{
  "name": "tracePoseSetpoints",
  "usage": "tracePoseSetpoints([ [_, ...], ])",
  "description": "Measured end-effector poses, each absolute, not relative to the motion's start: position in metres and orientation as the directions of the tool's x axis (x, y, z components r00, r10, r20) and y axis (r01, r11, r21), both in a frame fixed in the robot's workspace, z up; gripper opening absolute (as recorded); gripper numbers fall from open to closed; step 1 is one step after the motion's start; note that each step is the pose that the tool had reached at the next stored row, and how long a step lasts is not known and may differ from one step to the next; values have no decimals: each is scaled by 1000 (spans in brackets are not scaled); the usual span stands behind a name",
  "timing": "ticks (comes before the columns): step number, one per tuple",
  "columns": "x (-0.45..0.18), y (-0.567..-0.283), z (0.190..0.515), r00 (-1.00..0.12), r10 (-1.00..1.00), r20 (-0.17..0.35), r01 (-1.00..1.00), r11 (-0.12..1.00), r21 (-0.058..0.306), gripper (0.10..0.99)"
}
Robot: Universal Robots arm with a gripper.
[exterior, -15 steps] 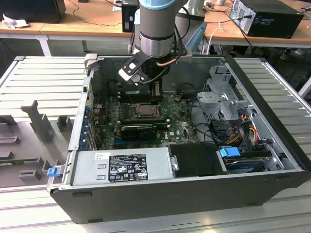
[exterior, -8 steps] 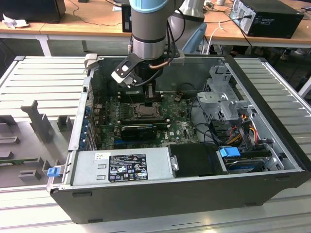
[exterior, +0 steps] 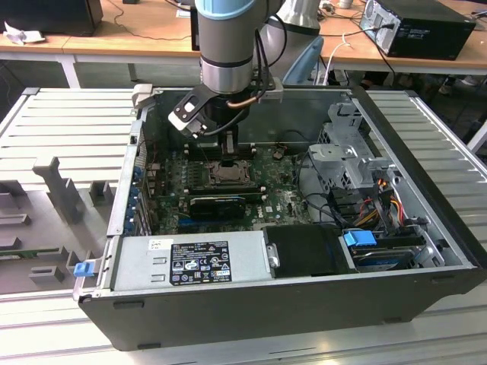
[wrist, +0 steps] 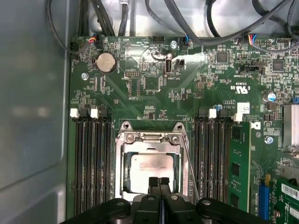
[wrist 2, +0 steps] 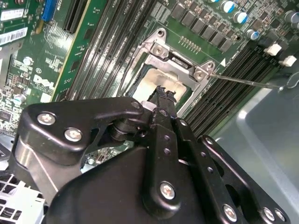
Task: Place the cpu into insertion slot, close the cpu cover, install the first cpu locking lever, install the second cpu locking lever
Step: 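Close the cpu cover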
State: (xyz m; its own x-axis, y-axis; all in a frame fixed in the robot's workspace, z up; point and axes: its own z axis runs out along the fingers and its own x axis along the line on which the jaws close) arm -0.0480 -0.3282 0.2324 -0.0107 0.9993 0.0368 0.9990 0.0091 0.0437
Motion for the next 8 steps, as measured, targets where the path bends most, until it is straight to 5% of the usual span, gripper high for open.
tracePoseSetpoints([
  [8,-52,-328,232,-11,999,37,999,9,44,106],
])
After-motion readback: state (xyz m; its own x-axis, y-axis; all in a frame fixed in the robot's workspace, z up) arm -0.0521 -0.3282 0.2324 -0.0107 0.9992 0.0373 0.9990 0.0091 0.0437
